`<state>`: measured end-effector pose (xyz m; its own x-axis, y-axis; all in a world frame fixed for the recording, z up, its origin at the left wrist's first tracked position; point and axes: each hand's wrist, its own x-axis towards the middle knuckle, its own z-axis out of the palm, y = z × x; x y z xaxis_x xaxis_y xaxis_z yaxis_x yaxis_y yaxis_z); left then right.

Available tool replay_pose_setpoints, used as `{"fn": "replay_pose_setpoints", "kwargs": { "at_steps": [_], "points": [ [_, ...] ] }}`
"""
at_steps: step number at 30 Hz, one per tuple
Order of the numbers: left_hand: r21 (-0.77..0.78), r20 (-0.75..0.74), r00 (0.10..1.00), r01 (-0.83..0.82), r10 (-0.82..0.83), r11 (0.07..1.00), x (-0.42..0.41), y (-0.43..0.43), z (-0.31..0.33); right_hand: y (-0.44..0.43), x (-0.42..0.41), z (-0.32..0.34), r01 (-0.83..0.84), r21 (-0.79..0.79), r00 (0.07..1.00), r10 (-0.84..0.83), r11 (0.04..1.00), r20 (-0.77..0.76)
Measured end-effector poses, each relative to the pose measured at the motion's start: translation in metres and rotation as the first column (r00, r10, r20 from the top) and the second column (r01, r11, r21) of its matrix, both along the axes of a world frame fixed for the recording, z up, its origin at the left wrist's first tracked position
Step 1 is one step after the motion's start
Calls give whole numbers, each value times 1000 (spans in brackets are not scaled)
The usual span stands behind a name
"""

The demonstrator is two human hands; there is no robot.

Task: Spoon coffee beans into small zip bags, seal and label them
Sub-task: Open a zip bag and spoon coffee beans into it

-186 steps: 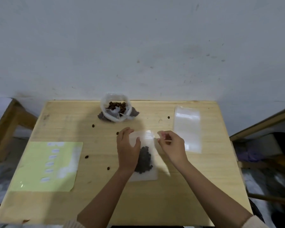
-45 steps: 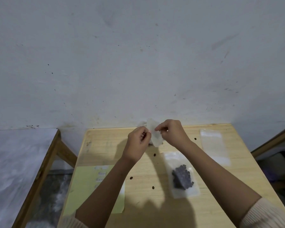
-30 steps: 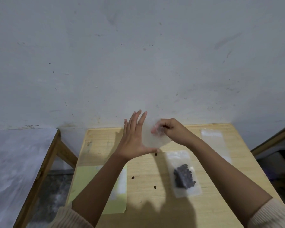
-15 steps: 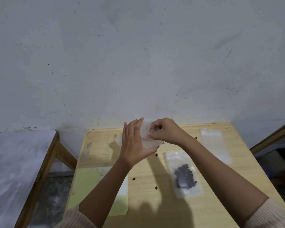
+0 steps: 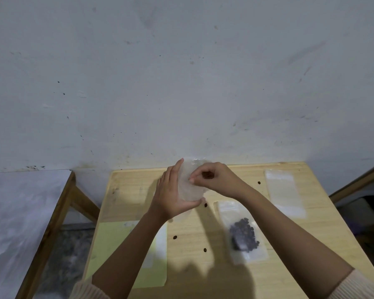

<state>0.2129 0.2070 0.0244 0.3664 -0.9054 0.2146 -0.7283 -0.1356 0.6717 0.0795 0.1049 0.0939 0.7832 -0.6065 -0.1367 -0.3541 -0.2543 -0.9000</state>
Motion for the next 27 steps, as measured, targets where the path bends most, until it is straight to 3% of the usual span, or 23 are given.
{"fn": "replay_pose_setpoints", "kwargs": {
  "at_steps": [4,7,9,12,14,17,21,27],
  "points": [
    [76,-6,1000,12,-11,997,9,4,-15,-24,-17,-19,209,53,971,-214,977,106],
    [177,10,1000,18,-20,984,17,3,-29,-47,-32,-45,368,-209,926,-379,906,-10],
    [254,-18,999,37,-33,966,19,0,-34,-59,-40,-64,342,-328,895,-412,881,-173],
    [294,-77,996,72,-51,953,19,-6,-40,-67,-39,-83,243,-187,840,-303,952,-450],
    [307,-149,988,82,-38,948,17,-11,-45,-67,-31,-90,207,-73,837,-215,976,-502],
    [349,-255,967,112,-21,930,15,-20,-53,-71,-19,-102,303,-64,887,-306,951,-347],
    [361,-356,935,137,0,922,13,-33,-60,-82,-8,-103,498,-19,863,-498,867,-83],
    [376,-431,902,170,10,911,16,-53,-65,-96,-7,-117,509,30,855,-509,860,94]
  ]
}}
